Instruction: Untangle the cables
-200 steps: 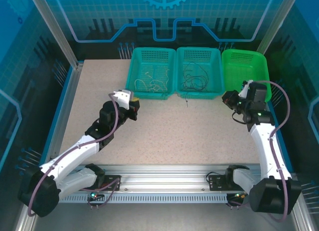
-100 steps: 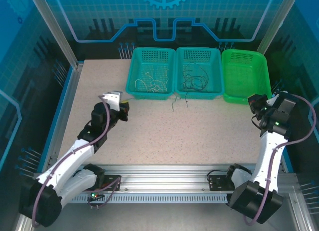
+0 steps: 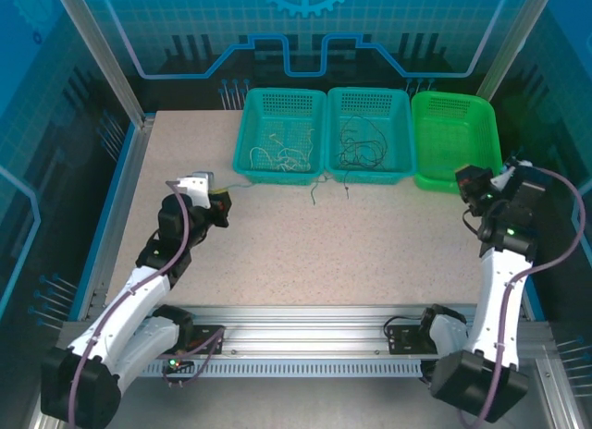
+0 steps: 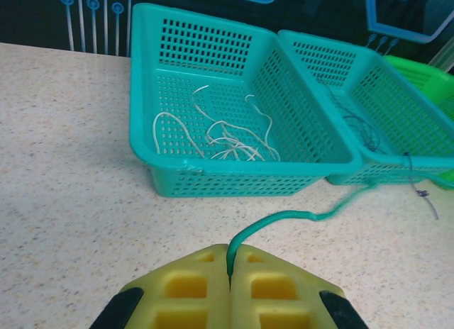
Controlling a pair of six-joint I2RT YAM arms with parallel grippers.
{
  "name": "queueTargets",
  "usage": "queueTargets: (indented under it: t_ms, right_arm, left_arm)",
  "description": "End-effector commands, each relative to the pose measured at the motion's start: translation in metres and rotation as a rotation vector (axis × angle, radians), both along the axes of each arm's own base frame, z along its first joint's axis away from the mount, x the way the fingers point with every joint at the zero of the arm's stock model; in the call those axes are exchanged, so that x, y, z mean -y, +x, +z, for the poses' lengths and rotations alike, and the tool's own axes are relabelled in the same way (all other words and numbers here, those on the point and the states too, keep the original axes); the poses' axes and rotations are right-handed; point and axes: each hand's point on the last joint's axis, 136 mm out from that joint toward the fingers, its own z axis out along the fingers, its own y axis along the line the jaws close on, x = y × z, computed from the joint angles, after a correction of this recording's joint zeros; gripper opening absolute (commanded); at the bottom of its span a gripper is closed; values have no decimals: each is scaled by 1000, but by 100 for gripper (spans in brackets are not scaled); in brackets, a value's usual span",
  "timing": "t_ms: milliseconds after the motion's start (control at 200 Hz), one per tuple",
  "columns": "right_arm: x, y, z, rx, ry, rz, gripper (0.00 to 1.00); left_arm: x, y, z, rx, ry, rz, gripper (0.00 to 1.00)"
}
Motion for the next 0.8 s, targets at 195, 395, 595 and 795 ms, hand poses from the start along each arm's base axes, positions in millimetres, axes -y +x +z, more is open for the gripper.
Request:
queueTargets:
  t_ms: [195,395,595,795]
  right_arm:
    - [-140,34,6,110,-118,390,0]
    - [-142,34,-10,27,-209,351,0]
    - [-119,38,-50,-117,-341,239,0]
    - [-98,57,-85,-224,25,195,0]
  left_arm:
    - [93,3,28,71,-245,-375,0]
    - [109,0,30,77,-269,-411,0]
    - [113,-14,53,163,-282,-480,0]
    - [134,-40,56,185,-237,-661,0]
